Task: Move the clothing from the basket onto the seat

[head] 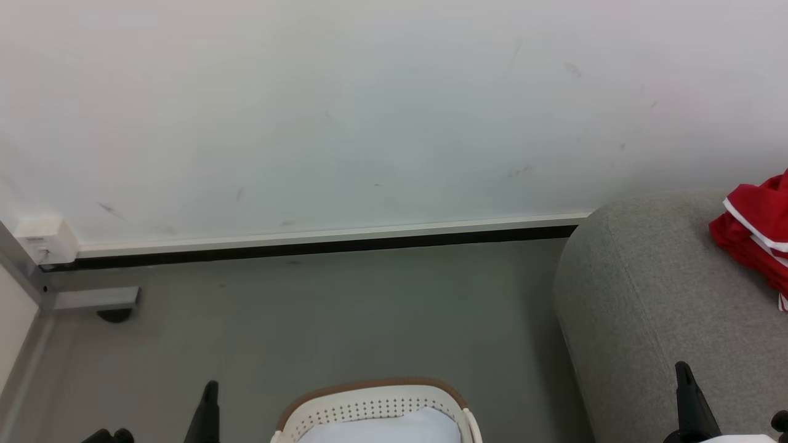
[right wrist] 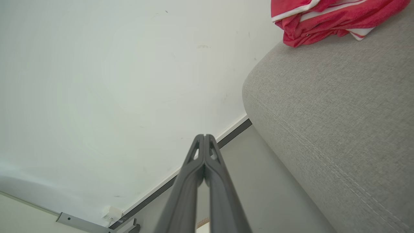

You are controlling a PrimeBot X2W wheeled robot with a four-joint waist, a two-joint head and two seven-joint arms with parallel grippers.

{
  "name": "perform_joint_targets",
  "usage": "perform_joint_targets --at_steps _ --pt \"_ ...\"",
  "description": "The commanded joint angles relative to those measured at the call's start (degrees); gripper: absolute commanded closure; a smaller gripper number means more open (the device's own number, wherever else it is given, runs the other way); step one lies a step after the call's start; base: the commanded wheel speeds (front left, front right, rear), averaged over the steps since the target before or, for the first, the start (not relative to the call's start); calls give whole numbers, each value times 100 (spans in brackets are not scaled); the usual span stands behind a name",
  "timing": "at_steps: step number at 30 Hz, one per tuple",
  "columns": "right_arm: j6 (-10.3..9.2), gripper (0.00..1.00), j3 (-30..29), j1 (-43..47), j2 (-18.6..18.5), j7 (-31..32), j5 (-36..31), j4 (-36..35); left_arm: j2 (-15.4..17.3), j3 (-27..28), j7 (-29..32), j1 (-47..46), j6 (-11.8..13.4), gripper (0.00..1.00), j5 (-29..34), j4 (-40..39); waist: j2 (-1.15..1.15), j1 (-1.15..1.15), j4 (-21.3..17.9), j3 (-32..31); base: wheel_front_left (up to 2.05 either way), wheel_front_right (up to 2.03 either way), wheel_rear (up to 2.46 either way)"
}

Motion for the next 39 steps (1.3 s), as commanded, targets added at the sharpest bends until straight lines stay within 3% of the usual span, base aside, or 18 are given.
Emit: perform_joint_targets --at_steps 1,39 --pt "-5 100 -29 -143 -36 46 151 -78 8 56 44 -139 -36 100 -141 -67 0 0 2 2 0 0 0" --pt "-9 100 -300 -328 -47 649 2531 -212 -30 397 646 -448 -281 100 -2395 -29 0 0 80 105 0 0 0"
